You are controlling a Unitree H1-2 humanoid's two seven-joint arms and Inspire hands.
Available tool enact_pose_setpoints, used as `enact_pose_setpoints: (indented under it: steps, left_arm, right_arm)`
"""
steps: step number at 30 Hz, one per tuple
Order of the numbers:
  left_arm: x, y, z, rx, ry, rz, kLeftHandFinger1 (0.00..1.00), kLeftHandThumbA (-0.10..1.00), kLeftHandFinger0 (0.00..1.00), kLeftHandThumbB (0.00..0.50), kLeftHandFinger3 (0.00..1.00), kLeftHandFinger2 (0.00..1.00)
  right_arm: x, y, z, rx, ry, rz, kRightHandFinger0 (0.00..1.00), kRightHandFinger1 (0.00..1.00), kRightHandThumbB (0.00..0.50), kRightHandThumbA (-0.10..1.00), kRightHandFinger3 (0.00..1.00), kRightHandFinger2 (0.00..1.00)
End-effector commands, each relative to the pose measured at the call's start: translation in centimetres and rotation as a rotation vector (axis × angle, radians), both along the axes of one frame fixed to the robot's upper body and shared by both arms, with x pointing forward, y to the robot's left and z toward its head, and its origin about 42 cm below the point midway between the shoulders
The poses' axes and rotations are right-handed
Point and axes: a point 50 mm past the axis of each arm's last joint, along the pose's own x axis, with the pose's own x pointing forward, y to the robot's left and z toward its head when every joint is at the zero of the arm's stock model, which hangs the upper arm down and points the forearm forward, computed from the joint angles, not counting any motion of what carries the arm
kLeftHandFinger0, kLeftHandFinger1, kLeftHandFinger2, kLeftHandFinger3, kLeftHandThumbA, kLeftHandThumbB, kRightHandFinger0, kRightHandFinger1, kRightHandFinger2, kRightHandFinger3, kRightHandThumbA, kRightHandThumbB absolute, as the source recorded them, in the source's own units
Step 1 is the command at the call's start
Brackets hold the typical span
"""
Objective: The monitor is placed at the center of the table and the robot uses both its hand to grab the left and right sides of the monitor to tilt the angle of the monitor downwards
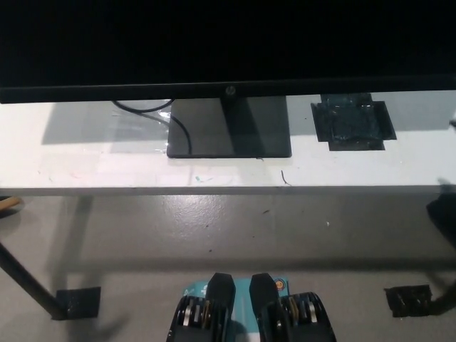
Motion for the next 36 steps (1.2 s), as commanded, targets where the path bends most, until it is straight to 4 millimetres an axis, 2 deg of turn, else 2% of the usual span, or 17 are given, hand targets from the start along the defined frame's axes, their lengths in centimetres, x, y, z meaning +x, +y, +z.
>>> enact_pose_setpoints:
  steps: [1,4,5,8,9,11,14,15,16,18,19,24,25,28,31,33,36]
  left_arm:
    - [1.7,2.4,4.2,0.037,0.036,0.049,1.0,1.0,1.0,0.457,1.0,1.0]
    - [2.9,3.3,5.2,0.065,0.066,0.081,1.0,1.0,1.0,0.452,1.0,1.0]
    - [3.6,3.9,5.6,0.06,0.098,0.081,1.0,1.0,1.0,0.435,1.0,1.0]
    - [3.7,4.1,5.7,0.059,0.103,0.081,1.0,1.0,1.0,0.434,1.0,1.0]
    - [5.2,4.7,6.5,0.071,0.133,0.09,1.0,1.0,1.0,0.42,1.0,1.0]
    - [6.2,5.1,6.8,0.092,0.145,0.102,1.0,1.0,1.0,0.391,1.0,1.0]
    - [6.3,5.2,6.8,0.094,0.145,0.101,1.0,1.0,1.0,0.39,1.0,1.0]
    - [7.9,6.2,7.0,0.102,0.193,0.116,1.0,1.0,1.0,0.356,1.0,1.0]
    - [8.2,6.4,7.0,0.105,0.199,0.118,1.0,1.0,1.0,0.354,1.0,1.0]
    - [8.3,6.4,7.0,0.108,0.199,0.117,1.0,1.0,1.0,0.353,1.0,1.0]
    - [9.8,6.6,7.3,0.148,0.242,0.148,1.0,1.0,1.0,0.434,1.0,1.0]
    - [12.0,6.5,8.6,0.221,0.295,0.16,1.0,1.0,1.0,0.416,1.0,1.0]
    - [12.5,6.4,8.7,0.222,0.3,0.153,1.0,1.0,1.0,0.411,1.0,1.0]
    - [13.5,6.5,8.7,0.238,0.327,0.166,1.0,1.0,1.0,0.389,1.0,1.0]
    - [14.7,6.0,8.6,0.244,0.316,0.135,1.0,1.0,1.0,0.387,1.0,1.0]
    - [15.9,5.2,8.8,0.268,0.329,0.11,1.0,1.0,1.0,0.368,1.0,1.0]
    - [16.8,4.1,9.7,0.29,0.348,0.097,1.0,1.0,1.0,0.377,1.0,1.0]
  right_arm:
    - [3.3,-2.1,3.5,0.036,0.018,0.074,1.0,1.0,0.387,1.0,1.0,1.0]
    - [5.0,-2.7,4.1,0.053,0.041,0.097,1.0,1.0,0.407,1.0,1.0,1.0]
    - [5.9,-2.8,4.5,0.05,0.066,0.094,1.0,1.0,0.409,1.0,1.0,1.0]
    - [6.1,-2.9,4.6,0.05,0.068,0.101,1.0,1.0,0.411,1.0,1.0,1.0]
    - [7.6,-3.3,5.5,0.038,0.101,0.104,1.0,1.0,0.423,1.0,1.0,1.0]
    - [8.6,-3.5,6.1,0.043,0.123,0.124,1.0,1.0,0.434,1.0,1.0,1.0]
    - [8.7,-3.5,6.1,0.043,0.122,0.129,1.0,1.0,0.435,1.0,1.0,1.0]
    - [10.0,-3.5,7.0,0.028,0.162,0.161,1.0,1.0,0.406,1.0,1.0,1.0]
    - [10.2,-3.5,7.1,0.025,0.169,0.169,1.0,1.0,0.403,1.0,1.0,1.0]
    - [10.3,-3.5,7.1,0.024,0.169,0.173,1.0,1.0,0.403,1.0,1.0,1.0]
    - [11.3,-3.3,8.0,0.018,0.218,0.187,1.0,1.0,0.39,1.0,1.0,1.0]
    - [12.7,-3.5,8.8,0.0,0.267,0.198,1.0,1.0,0.35,1.0,1.0,1.0]
    - [13.0,-3.5,8.9,0.001,0.284,0.216,1.0,1.0,0.313,1.0,1.0,1.0]
    - [13.7,-3.7,8.9,-0.03,0.322,0.219,1.0,1.0,0.363,1.0,1.0,1.0]
    - [14.2,-3.5,9.0,-0.048,0.352,0.228,1.0,1.0,0.361,1.0,1.0,1.0]
    - [14.2,-3.6,9.1,-0.068,0.386,0.239,1.0,1.0,0.356,1.0,1.0,1.0]
    - [14.2,-3.7,9.4,-0.085,0.402,0.257,1.0,1.0,0.383,1.0,1.0,1.0]
